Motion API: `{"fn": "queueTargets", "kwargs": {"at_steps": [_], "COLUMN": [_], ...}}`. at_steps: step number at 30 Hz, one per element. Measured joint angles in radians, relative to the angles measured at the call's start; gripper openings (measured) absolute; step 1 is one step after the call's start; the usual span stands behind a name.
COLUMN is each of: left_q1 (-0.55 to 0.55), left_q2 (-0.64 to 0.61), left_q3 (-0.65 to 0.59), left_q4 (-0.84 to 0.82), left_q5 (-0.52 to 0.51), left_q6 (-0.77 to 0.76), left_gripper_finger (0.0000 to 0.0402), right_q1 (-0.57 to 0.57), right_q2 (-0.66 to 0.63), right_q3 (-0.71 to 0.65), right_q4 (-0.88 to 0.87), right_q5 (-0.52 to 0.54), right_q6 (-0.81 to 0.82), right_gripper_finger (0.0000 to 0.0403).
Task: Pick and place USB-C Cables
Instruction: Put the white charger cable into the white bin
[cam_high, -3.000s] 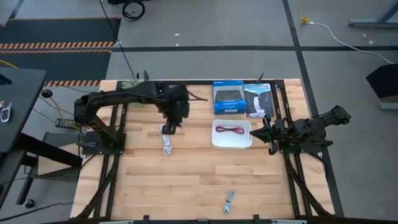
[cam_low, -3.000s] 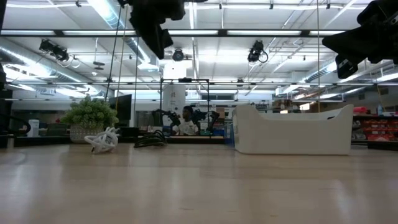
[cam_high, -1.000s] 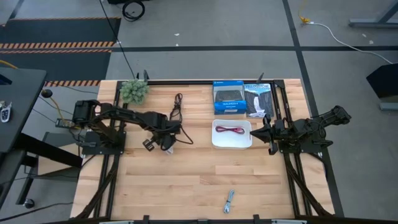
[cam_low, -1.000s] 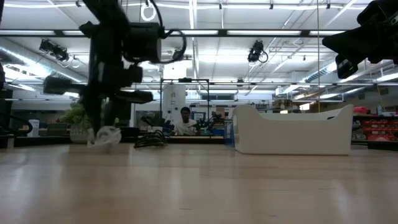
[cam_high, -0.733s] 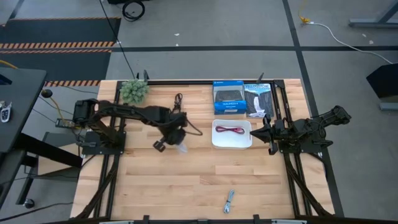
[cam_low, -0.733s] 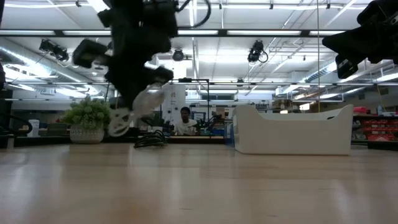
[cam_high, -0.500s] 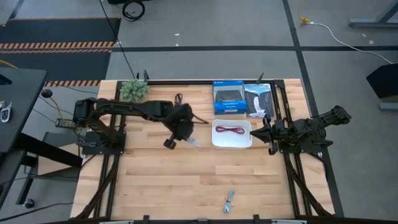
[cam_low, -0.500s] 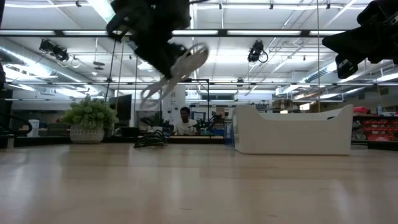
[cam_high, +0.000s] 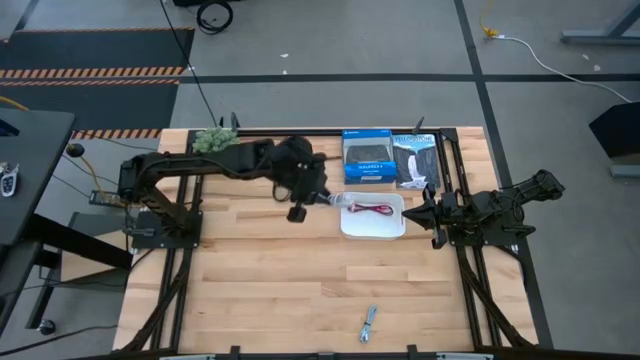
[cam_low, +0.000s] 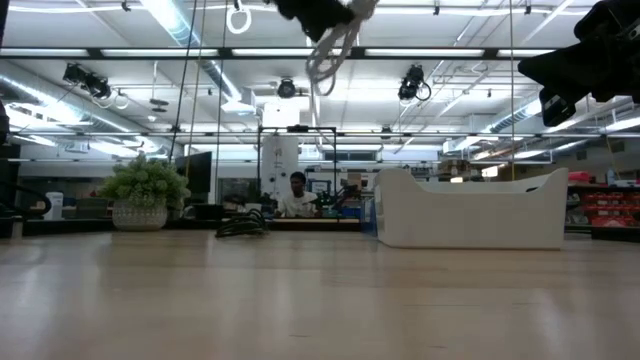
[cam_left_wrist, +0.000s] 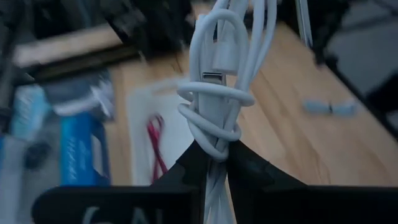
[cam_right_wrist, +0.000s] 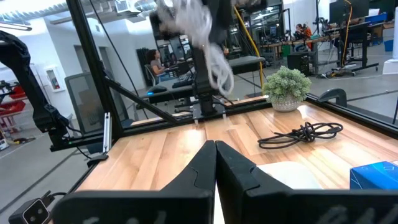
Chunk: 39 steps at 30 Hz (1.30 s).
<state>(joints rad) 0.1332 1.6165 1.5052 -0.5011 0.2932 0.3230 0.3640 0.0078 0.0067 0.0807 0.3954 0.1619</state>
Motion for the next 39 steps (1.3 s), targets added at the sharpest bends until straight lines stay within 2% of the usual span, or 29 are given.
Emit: {"fn": "queueTargets", "kwargs": {"at_steps": [13, 20, 27, 39], "left_q1": [0.059, 0.061, 0.06, 0.015], "left_q2": [0.0, 0.0, 0.0, 0.153], "left_q3": [0.078, 0.079, 0.078, 0.078], "left_q4": [0.334, 0.542, 0.626, 0.74], "left_q5": [-0.001, -0.029, -0.07, -0.079], "left_q6": [-0.303, -0.338, -0.337, -0.447], "left_gripper_finger": [0.005, 0.005, 0.005, 0.005], "right_q1": [0.0, 0.0, 0.0, 0.0], "right_q2": [0.0, 0.0, 0.0, 0.0], "right_q3": [0.0, 0.0, 0.0, 0.0], "right_q4": [0.0, 0.0, 0.0, 0.0], "right_q5": [0.0, 0.0, 0.0, 0.0], "right_q6": [0.0, 0.0, 0.0, 0.0], "right_gripper_finger": [0.0014, 0.0014, 0.0014, 0.0014]}}
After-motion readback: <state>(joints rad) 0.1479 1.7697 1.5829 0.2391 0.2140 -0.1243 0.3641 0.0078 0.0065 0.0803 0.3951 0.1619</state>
